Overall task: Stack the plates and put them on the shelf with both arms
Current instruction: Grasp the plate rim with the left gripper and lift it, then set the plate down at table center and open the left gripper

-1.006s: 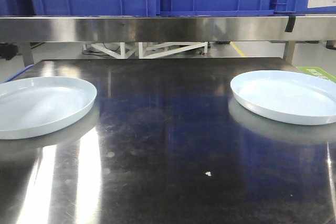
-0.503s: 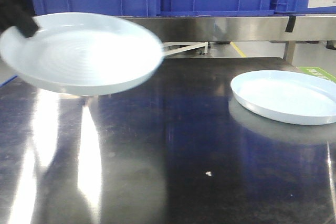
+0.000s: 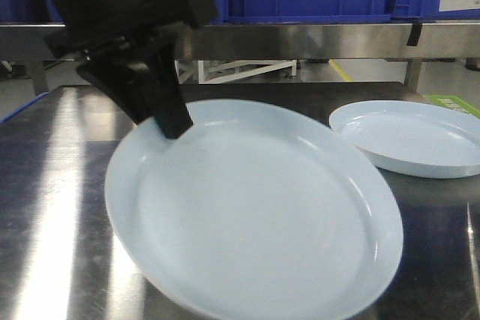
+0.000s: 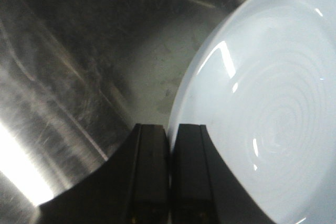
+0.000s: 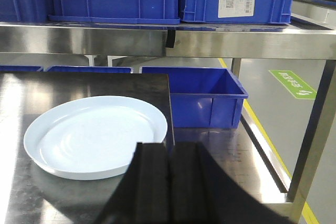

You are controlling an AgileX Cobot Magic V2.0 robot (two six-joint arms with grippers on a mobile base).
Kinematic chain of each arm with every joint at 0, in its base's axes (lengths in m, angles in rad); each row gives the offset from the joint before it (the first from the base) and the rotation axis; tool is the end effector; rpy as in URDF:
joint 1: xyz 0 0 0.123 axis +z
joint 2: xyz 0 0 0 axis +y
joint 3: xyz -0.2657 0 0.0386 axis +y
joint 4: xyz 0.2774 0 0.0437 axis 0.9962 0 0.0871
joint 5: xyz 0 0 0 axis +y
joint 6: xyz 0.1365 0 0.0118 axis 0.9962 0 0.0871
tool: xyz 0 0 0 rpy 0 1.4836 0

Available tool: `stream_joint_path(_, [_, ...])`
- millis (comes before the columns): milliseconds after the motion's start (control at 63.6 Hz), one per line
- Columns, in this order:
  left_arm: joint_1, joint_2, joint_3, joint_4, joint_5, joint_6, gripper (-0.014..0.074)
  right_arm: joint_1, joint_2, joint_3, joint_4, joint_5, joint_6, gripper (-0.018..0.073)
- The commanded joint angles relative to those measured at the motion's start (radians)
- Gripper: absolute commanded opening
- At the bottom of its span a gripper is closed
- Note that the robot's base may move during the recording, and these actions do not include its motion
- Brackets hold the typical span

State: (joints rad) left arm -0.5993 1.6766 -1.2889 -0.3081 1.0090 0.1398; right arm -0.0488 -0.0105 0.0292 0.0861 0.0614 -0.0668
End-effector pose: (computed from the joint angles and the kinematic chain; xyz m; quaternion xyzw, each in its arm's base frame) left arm 0.2912 -0.2415 0.1915 0.2941 0.9368 -0.1651 0.0936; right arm 0.1489 -0.0065 0.1982 0.0221 0.7042 -0.0087 0.7096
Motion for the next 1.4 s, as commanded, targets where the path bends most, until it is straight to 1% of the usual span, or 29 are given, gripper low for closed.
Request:
stream_joint_path(0, [-0.008,-0.001,-0.023,-0.017,-0.047,0.0,0.0084,-0.002,-0.022,-0.017,0.002,-0.082,-0.007,0.0058])
stream_joint_path(189, [-0.008,0.056,-0.022,-0.006,-0.056,0.0,0.0084,-0.002,-0.022,-0.017,0.002,-0.082,-0.007,0.0058])
stream_joint_path(346, [-0.008,0.059,-0.022,-0.004,-0.054,0.0,0.0095,-0.002,-0.022,-0.017,0.002,-0.082,-0.007,0.0058])
stream_joint_path(424, [-0.006,0.059,-0.022,-0.003,-0.047,0.0,0.0134,-0.002,-0.022,-0.017,0.002,-0.082,-0.007,0.0058])
stream_joint_path(472, [-0.006,0.059,-0.022,-0.002,-0.048,0.0,0.0175,-0.002,-0.022,-0.017,0.002,-0.082,-0.007,0.0058])
stream_joint_path(645, [-0.006,0.057,-0.022,-0.002,-0.046,0.0,0.0362,-0.002,-0.022,-0.017,0.002,-0.082,-0.007,0.0058])
stream_joint_path(755, [-0.006,0.035,-0.024,0.003,-0.046,-0.003,0.0419,-0.002,-0.022,-0.017,0.002,-0.082,-0.007,0.0058])
stream_joint_path(849, [-0.006,-0.013,-0.024,0.028,-0.048,-0.012,0.0419,-0.002,-0.022,-0.017,0.002,-0.082,-0.007,0.0058])
stream_joint_path(896, [-0.004,-0.051,-0.024,0.053,-0.051,-0.029,0.0419,-0.002,-0.022,-0.017,0.002,-0.082,-0.007,0.0058])
stream_joint_path(943, [0.0,-0.094,-0.024,0.085,-0.051,-0.053,0.0419,-0.002,-0.022,-0.017,0.002,-0.082,-0.007,0.0058])
stream_joint_path(1022, [0.015,-0.182,-0.024,0.172,-0.051,-0.094,0.0418,-0.002,-0.022,-0.017,0.002,-0.082,-0.007,0.0058])
stream_joint_path(1085, [0.034,-0.245,-0.02,0.215,-0.053,-0.129,0.0408,-0.002,-0.022,-0.017,0.002,-0.082,-0.007,0.0058])
stream_joint_path(1132, [0.056,-0.33,-0.002,0.247,-0.073,-0.152,0.0388,-0.002,-0.022,-0.017,0.002,-0.082,-0.007,0.0058])
stream_joint_path(1226, [0.099,-0.46,0.058,0.275,-0.123,-0.17,0.0344,-0.002,-0.022,-0.017,0.002,-0.082,-0.007,0.0058])
stream_joint_path(1336, [0.159,-0.604,0.158,0.291,-0.182,-0.179,0.0292,-0.002,-0.022,-0.017,0.002,-0.082,-0.007,0.0058])
stream_joint_path(1383, [0.195,-0.671,0.21,0.291,-0.211,-0.179,0.0258,-0.002,-0.022,-0.017,0.002,-0.082,-0.007,0.0058])
